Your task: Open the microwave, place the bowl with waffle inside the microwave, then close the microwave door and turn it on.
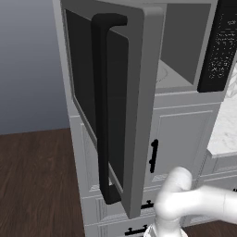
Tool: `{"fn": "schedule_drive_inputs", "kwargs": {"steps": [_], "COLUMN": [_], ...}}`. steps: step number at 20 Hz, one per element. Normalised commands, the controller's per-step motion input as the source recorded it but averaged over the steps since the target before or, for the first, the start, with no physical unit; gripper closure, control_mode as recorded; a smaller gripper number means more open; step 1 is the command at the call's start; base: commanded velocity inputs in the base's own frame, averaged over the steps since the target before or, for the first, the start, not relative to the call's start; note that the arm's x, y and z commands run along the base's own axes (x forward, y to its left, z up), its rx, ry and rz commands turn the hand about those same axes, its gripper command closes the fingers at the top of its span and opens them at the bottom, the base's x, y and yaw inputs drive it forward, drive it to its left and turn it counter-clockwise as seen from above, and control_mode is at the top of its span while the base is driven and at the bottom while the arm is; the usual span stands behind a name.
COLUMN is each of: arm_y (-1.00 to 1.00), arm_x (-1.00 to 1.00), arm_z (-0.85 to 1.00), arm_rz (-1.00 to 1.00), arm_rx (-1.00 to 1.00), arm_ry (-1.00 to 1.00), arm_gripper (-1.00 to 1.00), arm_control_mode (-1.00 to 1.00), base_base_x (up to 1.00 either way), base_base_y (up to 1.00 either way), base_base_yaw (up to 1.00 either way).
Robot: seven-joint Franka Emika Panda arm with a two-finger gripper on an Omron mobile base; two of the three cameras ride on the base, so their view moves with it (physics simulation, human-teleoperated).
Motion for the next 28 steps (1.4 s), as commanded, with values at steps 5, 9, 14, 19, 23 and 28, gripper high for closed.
{"fn": "schedule_drive_inputs", "kwargs": {"steps": [5, 9, 14, 19, 23, 28], "arm_y": [0.55, 0.99, 1.00, 1.00, 1.00, 1.00], "arm_x": [-1.00, -1.00, -0.96, -0.27, -0.10, 0.11], "arm_z": [0.36, 0.10, 0.15, 0.03, 0.28, 0.31], "arm_rz": [0.00, 0.00, 0.00, -0.03, -0.03, -0.10], "arm_rx": [-0.03, -0.08, -0.12, -0.19, -0.15, -0.14], "arm_ry": [-0.30, -0.32, -0.26, -0.13, -0.06, 0.15], "arm_gripper": [1.00, 1.00, 1.00, 1.00, 1.00, 1.00], "arm_control_mode": [-1.00, -1.00, -1.00, -1.00, -1.00, -1.00], "base_base_x": [0.00, 0.00, 0.00, 0.00, 0.00, 0.00], "base_base_y": [0.00, 0.00, 0.00, 0.00, 0.00, 0.00], "base_base_yaw": [0.00, 0.00, 0.00, 0.00, 0.00, 0.00]}}
